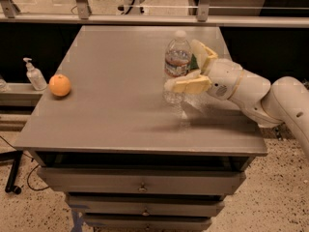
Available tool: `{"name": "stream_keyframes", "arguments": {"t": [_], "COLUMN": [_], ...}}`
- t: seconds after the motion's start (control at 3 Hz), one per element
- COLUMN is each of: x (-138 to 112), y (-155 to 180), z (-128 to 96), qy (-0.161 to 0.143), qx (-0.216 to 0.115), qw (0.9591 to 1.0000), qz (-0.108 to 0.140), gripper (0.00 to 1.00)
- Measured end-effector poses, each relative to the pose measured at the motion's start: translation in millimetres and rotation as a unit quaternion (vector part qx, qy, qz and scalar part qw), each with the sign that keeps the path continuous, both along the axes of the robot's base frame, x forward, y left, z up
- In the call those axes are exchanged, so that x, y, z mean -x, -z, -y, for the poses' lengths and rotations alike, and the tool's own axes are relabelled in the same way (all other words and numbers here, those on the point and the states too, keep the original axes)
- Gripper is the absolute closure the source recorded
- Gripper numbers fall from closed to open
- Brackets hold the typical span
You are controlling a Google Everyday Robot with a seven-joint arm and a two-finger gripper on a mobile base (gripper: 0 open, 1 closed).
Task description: Place water bottle upright
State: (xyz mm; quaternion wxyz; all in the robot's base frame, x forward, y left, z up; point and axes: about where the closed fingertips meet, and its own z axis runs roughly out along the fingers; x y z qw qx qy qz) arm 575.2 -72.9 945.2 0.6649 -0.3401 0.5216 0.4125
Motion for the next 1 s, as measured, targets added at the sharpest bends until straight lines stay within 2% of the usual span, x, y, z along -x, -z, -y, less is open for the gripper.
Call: {"name": "stream_keyframes", "arguments": {"t": [0.33, 0.67, 1.0], "x": [4.4, 19.1, 23.0], "y": [-16.7, -42.7, -46.5], "z": [23.9, 81.5, 82.0], "qy": [0.009, 0.036, 0.027], "qx": [0.031, 0.086, 0.090], "qw": [0.9994, 0.9957, 0.9956], "qz": [0.006, -0.001, 0.001], "gripper": [0.00, 0.00, 0.00]}}
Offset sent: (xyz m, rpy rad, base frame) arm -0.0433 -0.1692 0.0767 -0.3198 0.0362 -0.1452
